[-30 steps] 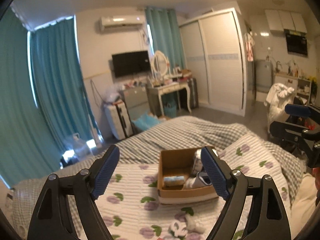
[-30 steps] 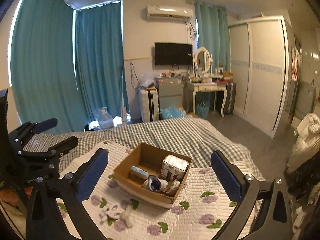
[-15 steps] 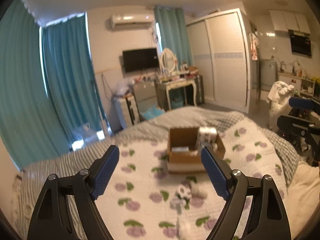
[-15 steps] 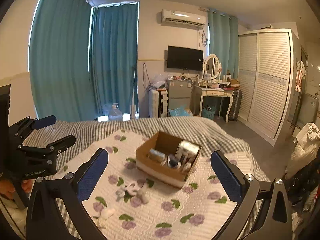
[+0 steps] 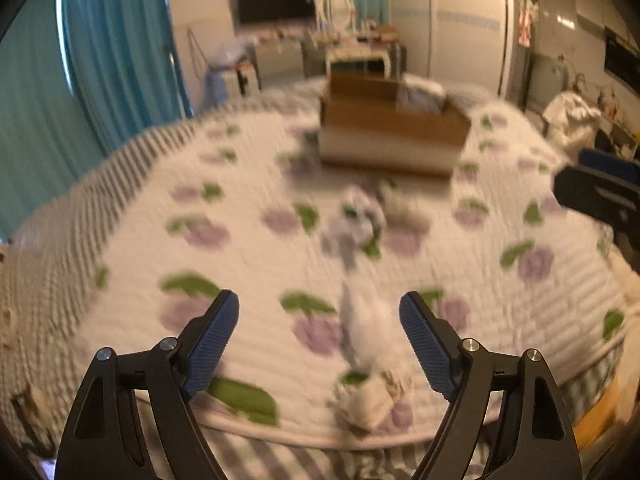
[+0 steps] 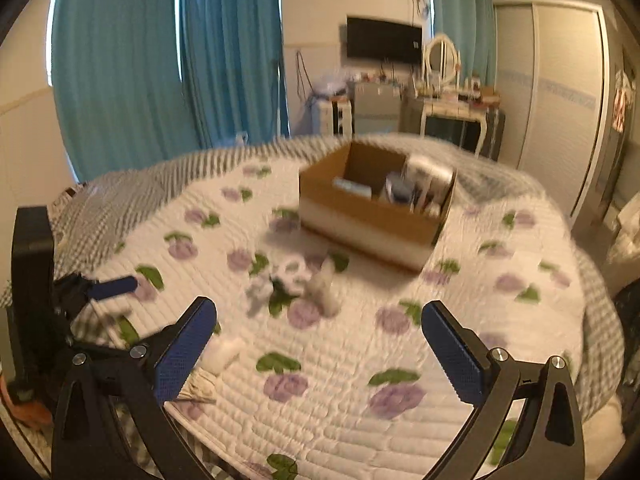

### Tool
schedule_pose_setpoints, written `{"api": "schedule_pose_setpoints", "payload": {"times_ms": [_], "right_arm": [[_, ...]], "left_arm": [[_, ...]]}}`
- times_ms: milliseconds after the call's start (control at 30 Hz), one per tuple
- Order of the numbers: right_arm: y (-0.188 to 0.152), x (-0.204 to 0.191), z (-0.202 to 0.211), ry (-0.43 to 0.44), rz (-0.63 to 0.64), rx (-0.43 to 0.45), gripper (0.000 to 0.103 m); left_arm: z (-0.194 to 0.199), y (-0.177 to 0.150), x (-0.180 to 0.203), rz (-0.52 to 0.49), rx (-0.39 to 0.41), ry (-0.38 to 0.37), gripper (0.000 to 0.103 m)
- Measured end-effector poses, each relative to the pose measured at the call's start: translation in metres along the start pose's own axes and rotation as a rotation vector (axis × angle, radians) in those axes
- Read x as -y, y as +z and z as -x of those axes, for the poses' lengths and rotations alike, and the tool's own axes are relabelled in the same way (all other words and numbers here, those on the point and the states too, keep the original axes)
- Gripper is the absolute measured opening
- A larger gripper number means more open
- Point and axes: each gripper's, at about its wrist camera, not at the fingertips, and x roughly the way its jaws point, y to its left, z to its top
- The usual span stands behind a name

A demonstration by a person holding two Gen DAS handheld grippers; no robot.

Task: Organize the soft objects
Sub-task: 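Move both tools back toward the remaining items on the quilt, then grasp the white cloth bundle with the left gripper while the right gripper grasps white tissue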

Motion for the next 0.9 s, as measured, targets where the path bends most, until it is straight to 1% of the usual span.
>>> {"api": "schedule_pose_setpoints", "payload": {"times_ms": [67, 167, 267, 367, 400, 433, 500, 533, 600, 667, 767, 900], "right_arm": [[-0.006, 0.001, -0.012, 0.000, -0.010, -0.033, 0.103], [-0.010, 0.004, -0.022, -0.008, -0.018, -0.055, 0.103], [-0.013, 0.008, -0.030, -0.012, -0.034, -0.071, 0.103], [-0.014, 0.009, -0.035, -0.016, -0.040, -0.082, 0.103], [-0.015, 0.009, -0.035, -0.018, -0.041, -0.085, 0.103], [-0.015, 0.008, -0.035, -0.019, -0.041, -0.087, 0.103], [-0.016, 0.009, -0.033, -0.025, -0.041, -0.087, 0.103], [-0.017, 0.010, -0.032, -0.028, -0.044, -0.085, 0.103], [-0.017, 0.013, -0.029, -0.031, -0.052, -0.081, 0.103], [-0.018, 0.014, -0.026, -0.033, -0.057, -0.077, 0.103], [-0.017, 0.014, -0.021, -0.035, -0.060, -0.069, 0.103], [-0.016, 0.008, -0.023, -0.024, -0.053, -0.074, 0.103]], "left_arm": [[-0.011, -0.013, 0.005, -0.002, -0.050, -0.030, 0.083], [-0.021, -0.029, 0.012, 0.001, -0.112, -0.076, 0.083], [-0.024, -0.036, 0.022, -0.038, -0.128, -0.066, 0.082], [-0.030, -0.041, 0.024, -0.048, -0.151, -0.055, 0.080], [-0.032, -0.042, 0.025, -0.055, -0.157, -0.050, 0.070], [-0.032, -0.044, 0.028, -0.066, -0.167, -0.062, 0.051], [-0.034, -0.045, 0.029, -0.077, -0.185, -0.086, 0.037], [-0.034, -0.046, 0.030, -0.082, -0.187, -0.091, 0.032], [-0.032, -0.045, 0.029, -0.078, -0.182, -0.096, 0.029], [-0.026, -0.042, 0.024, -0.058, -0.166, -0.105, 0.029], [-0.012, -0.034, 0.014, -0.027, -0.120, -0.111, 0.029], [0.007, -0.020, 0.000, -0.019, -0.050, -0.072, 0.029]]}}
